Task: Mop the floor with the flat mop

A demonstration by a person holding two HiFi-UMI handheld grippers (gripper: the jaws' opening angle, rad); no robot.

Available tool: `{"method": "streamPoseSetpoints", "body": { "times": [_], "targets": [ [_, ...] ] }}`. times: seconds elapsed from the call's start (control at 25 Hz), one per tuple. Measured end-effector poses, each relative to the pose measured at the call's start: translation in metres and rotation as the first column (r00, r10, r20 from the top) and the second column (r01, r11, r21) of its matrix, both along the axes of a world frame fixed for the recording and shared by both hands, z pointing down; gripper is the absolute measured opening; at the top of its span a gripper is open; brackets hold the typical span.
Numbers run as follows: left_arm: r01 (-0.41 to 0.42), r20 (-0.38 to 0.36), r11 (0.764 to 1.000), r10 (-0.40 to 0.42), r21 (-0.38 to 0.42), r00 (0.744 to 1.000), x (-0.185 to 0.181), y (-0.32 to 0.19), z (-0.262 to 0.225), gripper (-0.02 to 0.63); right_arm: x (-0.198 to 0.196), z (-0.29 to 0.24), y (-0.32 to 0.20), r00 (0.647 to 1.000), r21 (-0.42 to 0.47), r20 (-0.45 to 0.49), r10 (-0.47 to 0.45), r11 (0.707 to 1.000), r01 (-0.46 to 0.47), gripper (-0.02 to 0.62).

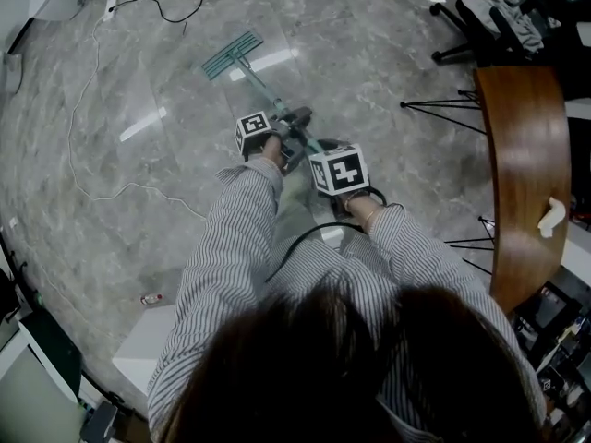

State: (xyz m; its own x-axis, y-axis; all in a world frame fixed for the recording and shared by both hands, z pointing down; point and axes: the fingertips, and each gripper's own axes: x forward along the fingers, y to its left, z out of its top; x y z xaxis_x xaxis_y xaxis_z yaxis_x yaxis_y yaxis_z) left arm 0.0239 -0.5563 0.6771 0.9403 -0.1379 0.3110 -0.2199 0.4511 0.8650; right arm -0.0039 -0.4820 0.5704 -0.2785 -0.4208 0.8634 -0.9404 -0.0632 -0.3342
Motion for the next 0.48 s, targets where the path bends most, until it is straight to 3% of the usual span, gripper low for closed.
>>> {"method": "streamPoseSetpoints", "body": {
  "times": [0.48],
  "targets": [
    [0.06, -0.02, 0.998, -0.06, 0.023, 0.998, 0.056, 0.206, 0.007, 0.121, 0.061, 0.007, 0.209, 0.998, 0.012, 0.002, -0.063, 0.998, 0.063, 0.114]
  ]
}}
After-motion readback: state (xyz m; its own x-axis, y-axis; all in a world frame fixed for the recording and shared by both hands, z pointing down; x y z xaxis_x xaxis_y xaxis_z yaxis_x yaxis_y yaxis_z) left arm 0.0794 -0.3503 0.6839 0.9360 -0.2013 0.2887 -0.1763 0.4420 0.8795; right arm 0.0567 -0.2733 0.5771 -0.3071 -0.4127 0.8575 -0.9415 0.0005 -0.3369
